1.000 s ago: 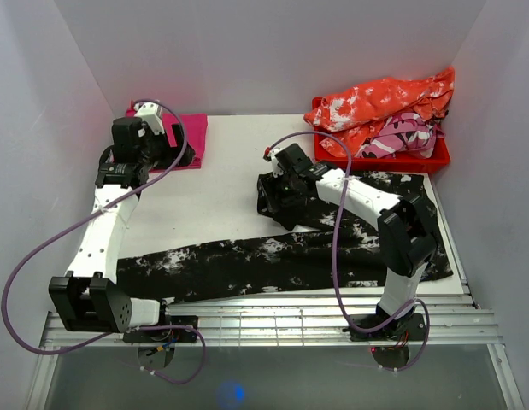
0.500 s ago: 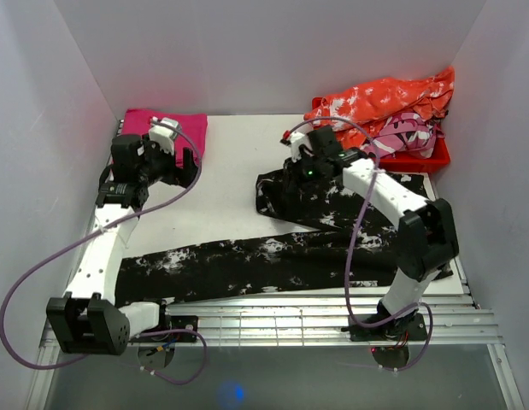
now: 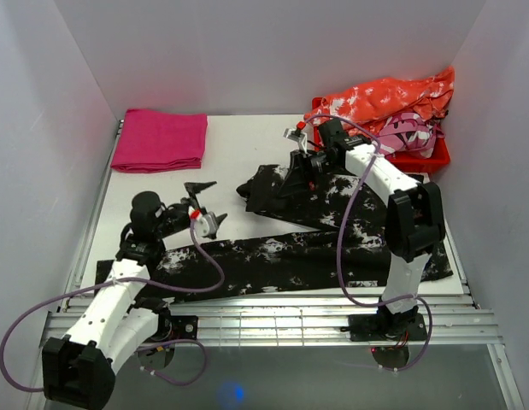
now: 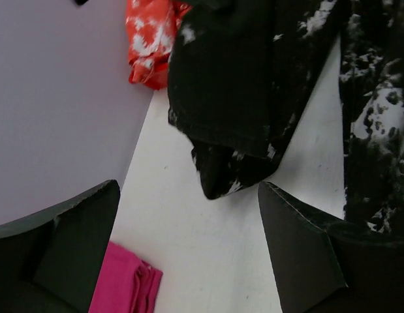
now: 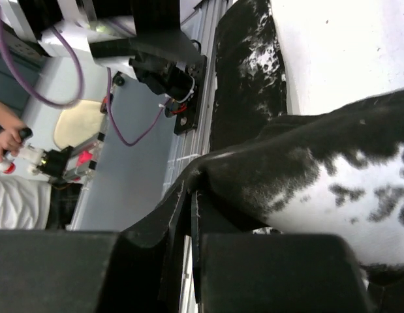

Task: Fold and stack the trousers
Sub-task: Flatten the trousers out

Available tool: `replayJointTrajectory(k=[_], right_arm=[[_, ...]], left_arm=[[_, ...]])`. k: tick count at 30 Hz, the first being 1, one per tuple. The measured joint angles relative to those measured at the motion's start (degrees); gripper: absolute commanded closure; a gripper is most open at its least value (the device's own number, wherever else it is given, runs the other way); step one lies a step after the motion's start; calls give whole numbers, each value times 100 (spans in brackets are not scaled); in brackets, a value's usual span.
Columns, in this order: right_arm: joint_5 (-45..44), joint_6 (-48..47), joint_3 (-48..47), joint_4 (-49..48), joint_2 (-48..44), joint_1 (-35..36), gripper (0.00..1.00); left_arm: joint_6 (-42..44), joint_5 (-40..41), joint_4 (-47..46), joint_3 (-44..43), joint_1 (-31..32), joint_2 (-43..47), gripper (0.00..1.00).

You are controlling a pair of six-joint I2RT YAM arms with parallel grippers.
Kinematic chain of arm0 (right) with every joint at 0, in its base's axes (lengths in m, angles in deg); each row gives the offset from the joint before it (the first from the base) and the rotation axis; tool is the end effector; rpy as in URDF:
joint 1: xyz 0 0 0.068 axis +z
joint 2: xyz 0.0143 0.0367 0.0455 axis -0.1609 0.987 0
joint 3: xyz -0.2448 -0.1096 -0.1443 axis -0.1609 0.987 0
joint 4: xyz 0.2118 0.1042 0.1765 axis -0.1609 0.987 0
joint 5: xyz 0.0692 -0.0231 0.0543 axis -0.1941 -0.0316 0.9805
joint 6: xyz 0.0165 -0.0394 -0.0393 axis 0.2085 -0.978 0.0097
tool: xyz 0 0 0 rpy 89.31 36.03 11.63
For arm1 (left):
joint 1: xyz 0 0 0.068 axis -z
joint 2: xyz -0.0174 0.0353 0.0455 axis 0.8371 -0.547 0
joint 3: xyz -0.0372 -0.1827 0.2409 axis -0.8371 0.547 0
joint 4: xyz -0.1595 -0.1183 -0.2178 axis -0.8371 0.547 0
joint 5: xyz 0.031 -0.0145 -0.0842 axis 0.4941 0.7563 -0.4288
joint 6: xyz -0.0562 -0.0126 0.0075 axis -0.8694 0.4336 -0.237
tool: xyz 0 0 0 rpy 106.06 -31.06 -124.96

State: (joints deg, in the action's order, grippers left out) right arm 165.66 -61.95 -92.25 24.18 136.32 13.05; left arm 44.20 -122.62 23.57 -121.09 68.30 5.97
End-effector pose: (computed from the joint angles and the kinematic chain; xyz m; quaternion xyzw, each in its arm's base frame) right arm 0.3896 0.2039 0.2977 -0.4322 0.6299 0.6120 0.2046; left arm 0.1981 -0.0717 0.2966 0.5826 0.4793 -0.1067 0.6477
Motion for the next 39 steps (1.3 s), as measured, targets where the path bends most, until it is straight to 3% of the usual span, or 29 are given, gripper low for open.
replayJointTrajectory(k=[5,8,16,23,27,34,37,38,39], right_arm=[[284,-1626,-1204,2079,940,35,92],[407,-2291,-1325,2885,999,101,92],[466,-2621,-1325,3368,1005,247,92],[485,-2618,-1325,3383,1005,254,92],[485,-2614,-1325,3383,1005,258,92],[487,-2540,-1322,3359,1005,352,91],[498,-2319,-1318,3239,1005,398,77],[511,-2208,-1311,3145,1003,404,67],[531,-2057,-1307,3051,1003,404,64]], left_arm=[[1217,260,-1357,1150,927,-13,2],[1762,455,-2212,1541,1270,-125,2],[2072,955,-3556,1801,1851,-673,3],[2253,1226,-3967,1849,1921,-1469,13],[2249,1473,-4172,1836,1952,-1834,39],[2138,1897,-4360,1569,1963,-2264,63],[1941,1934,-4258,1377,1963,-2135,96],[1906,1939,-4162,1316,1963,-2037,100],[1858,1956,-4000,1241,1963,-1880,100]])
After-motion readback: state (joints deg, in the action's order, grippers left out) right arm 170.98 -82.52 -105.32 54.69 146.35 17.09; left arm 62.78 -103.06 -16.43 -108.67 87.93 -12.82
